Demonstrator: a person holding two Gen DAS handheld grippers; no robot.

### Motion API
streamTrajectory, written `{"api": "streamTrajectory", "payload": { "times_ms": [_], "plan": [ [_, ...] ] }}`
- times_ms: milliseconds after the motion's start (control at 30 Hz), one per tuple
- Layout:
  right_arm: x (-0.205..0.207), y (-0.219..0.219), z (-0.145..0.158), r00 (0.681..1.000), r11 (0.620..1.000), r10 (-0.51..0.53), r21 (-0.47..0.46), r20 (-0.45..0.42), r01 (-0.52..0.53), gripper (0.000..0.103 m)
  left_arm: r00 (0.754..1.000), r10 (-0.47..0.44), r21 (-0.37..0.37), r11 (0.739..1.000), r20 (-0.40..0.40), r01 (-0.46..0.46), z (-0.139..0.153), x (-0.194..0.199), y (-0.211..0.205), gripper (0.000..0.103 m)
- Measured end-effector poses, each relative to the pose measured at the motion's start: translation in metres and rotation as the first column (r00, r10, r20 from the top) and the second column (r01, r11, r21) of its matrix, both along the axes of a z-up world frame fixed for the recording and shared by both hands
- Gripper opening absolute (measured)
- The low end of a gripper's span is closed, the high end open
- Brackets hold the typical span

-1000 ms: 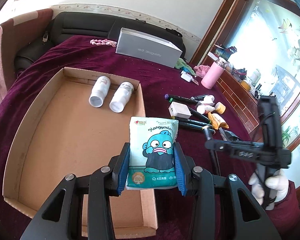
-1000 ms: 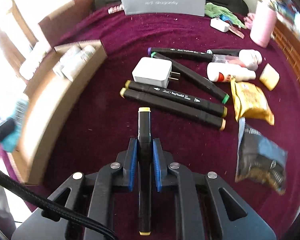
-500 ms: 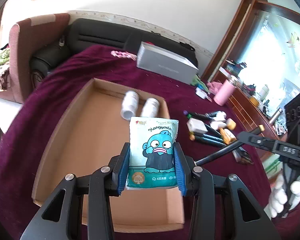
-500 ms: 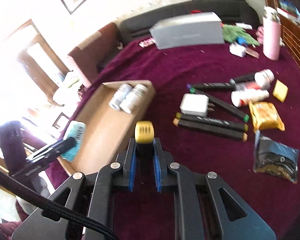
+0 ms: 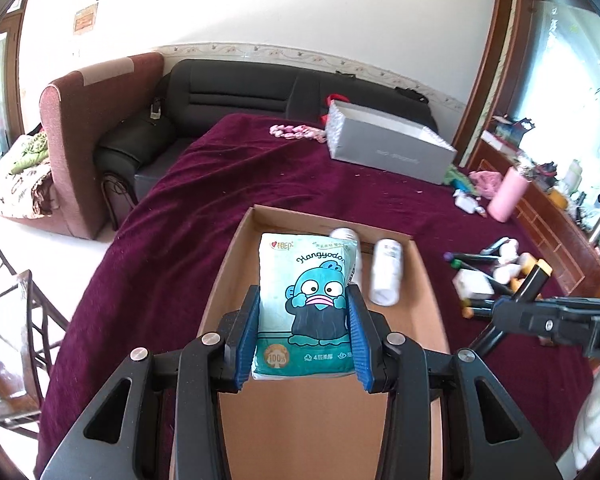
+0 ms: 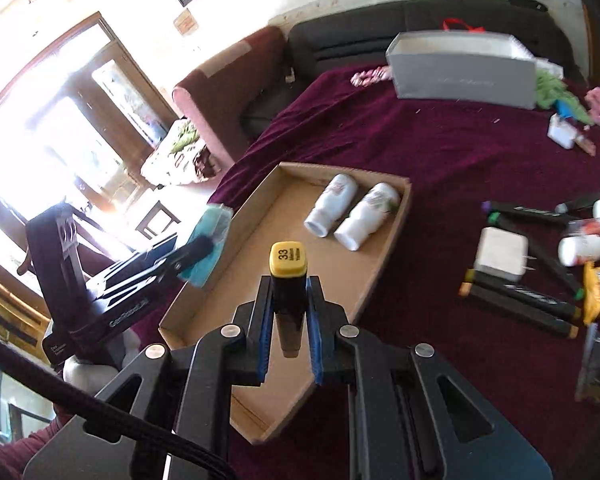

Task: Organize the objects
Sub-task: 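Lower the tissue pack and marker into the tray and open both tools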

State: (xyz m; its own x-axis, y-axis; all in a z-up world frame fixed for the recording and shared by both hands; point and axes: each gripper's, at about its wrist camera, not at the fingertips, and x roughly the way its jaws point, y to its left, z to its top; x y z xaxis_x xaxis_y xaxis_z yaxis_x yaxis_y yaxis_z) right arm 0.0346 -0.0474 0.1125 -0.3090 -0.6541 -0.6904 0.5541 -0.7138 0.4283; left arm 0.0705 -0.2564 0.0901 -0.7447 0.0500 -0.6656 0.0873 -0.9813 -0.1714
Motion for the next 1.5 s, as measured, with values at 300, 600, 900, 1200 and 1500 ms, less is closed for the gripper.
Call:
{"api": "streamTrajectory", "payload": {
  "times_ms": [300,600,900,1200,1500],
  "plan": [
    [-0.049,-0.051,-0.031,0.994,1.0,-0.005,0.012,0.107,0.004,0.013,0.997,-0.004,0.019,1.0,0.074,0.003,-0.016,-0.04,-0.011,0.035],
    [-0.083,-0.087,-0.05,0.984,0.999,-0.018,0.031,0.179,0.013,0.013,0.993,0.004,0.014,1.0,0.116,-0.006,-0.029,-0.06,-0.019,0.035],
    [-0.111,-0.107,-0.066,0.975,0.997,-0.042,0.071,0.22,0.027,0.013,0.988,-0.013,0.031,0.999,0.154,0.008,-0.045,-0.076,-0.017,0.035],
    [-0.126,-0.114,-0.075,0.972,0.995,-0.057,0.096,0.228,0.036,0.013,0.984,0.002,0.053,0.999,0.178,-0.012,-0.057,-0.088,-0.024,0.035],
    [-0.132,-0.122,-0.088,0.968,0.992,-0.061,0.119,0.245,0.033,0.013,0.984,0.009,0.057,0.998,0.178,-0.02,-0.063,-0.094,-0.022,0.037]
  ]
}}
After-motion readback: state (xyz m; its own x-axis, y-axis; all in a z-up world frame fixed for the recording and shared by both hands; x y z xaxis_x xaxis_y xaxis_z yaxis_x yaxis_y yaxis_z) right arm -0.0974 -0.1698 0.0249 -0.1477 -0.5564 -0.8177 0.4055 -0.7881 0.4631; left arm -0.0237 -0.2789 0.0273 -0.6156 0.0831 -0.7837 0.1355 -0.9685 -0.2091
